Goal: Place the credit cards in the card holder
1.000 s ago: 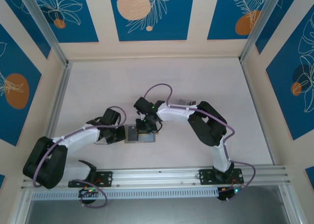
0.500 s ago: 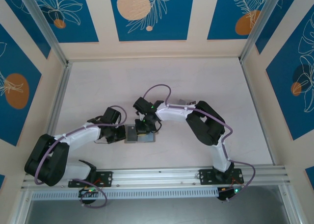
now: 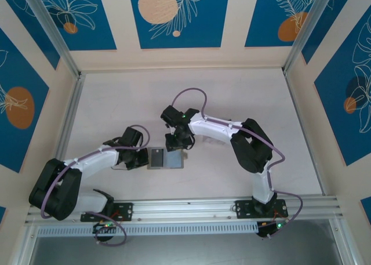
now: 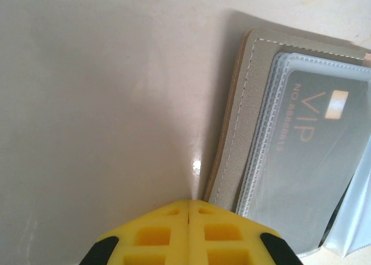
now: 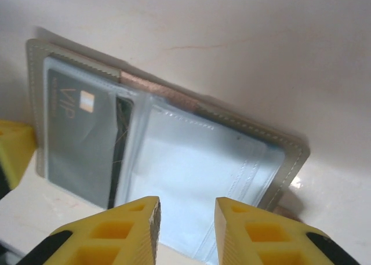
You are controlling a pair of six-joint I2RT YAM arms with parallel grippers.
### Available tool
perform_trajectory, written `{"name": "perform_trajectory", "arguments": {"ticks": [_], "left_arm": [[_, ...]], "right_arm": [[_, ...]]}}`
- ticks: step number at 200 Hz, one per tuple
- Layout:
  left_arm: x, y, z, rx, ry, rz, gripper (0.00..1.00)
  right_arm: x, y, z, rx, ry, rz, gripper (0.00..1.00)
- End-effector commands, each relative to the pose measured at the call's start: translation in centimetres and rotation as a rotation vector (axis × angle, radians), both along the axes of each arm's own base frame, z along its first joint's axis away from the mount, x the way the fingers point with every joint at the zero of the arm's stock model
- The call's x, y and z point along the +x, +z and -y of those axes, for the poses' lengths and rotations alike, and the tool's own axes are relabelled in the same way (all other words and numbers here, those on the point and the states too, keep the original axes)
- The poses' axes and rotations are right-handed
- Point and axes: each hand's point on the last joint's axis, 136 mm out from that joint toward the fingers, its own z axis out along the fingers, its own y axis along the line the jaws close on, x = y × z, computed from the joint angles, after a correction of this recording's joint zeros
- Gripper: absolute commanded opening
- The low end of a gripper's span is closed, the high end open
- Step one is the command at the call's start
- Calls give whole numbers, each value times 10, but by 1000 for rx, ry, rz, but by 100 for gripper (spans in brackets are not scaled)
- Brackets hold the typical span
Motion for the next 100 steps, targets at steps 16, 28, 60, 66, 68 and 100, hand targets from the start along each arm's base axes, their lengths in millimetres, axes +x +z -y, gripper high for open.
{"name": "perform_trajectory", "arguments": {"ticks": [16,28,60,66,68,100], "left_arm": [[-5,-19,-2,19,-11,-23,1],[-5,-18,-3,21,-12,-22,1],[-5,-18,-2,20,-12,-21,1],[-5,-18,-2,20,-13,-19,1],[-5,-17,-2,20,-13,-18,1],[-4,-17,-2,20,-18,-17,1]], "right_arm": [[6,-19,5,-105,53,28,33],[6,-23,3,-113,61,26,33],[-4,-43,6,-177,86,15,32],[-7,-45,6,-186,92,15,30],[-8,-46,6,-188,94,14,29],[-18,-51,1,-163,107,-14,11]]}}
